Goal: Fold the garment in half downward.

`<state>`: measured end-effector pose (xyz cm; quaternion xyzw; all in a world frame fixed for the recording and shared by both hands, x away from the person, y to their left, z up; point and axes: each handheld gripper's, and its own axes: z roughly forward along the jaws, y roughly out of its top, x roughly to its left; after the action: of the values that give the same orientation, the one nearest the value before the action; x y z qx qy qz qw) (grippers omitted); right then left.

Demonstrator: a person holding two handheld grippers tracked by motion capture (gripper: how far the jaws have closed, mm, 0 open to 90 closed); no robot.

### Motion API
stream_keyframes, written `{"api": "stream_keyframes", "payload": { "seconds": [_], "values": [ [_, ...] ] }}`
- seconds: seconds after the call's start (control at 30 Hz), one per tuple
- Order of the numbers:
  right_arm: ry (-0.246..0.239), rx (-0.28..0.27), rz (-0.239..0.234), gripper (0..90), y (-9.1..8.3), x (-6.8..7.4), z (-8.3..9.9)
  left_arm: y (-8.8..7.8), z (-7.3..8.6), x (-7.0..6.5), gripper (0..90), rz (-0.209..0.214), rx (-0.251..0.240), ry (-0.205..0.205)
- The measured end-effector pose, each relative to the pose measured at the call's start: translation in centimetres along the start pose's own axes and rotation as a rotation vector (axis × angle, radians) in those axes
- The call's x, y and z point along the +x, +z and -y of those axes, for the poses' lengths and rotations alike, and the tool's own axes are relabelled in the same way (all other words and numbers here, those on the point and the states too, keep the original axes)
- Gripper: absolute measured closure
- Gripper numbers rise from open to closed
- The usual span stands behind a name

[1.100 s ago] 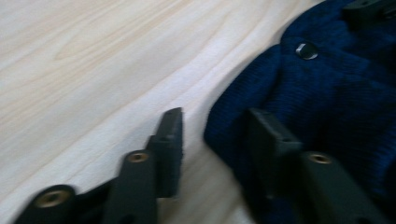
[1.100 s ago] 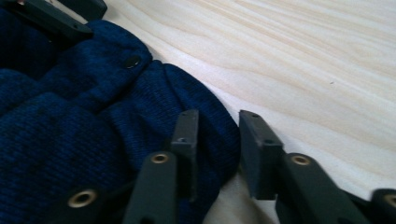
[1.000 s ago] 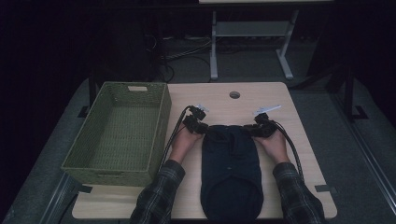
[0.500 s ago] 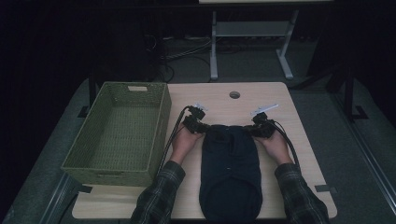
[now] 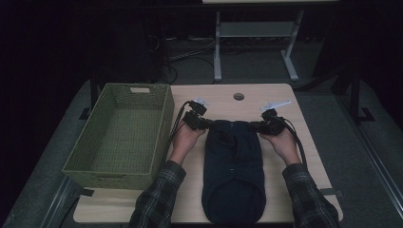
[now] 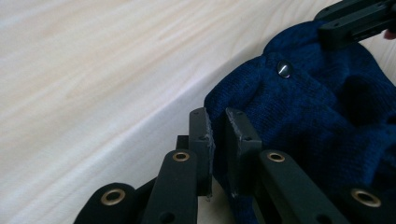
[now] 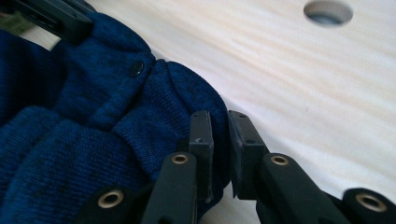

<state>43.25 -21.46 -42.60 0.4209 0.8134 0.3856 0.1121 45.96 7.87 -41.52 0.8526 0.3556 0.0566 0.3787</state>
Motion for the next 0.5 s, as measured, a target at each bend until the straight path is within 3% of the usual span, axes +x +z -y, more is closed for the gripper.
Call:
{"api": "stream_keyframes", "payload": {
  "seconds": [0.5],
  "values": [
    [-0.061, -0.072, -0.006, 82.2, -3.5, 1.1, -3.5, -4.2, -2.8, -0.9, 82.1, -0.054, -0.101, 0.056]
  ]
}}
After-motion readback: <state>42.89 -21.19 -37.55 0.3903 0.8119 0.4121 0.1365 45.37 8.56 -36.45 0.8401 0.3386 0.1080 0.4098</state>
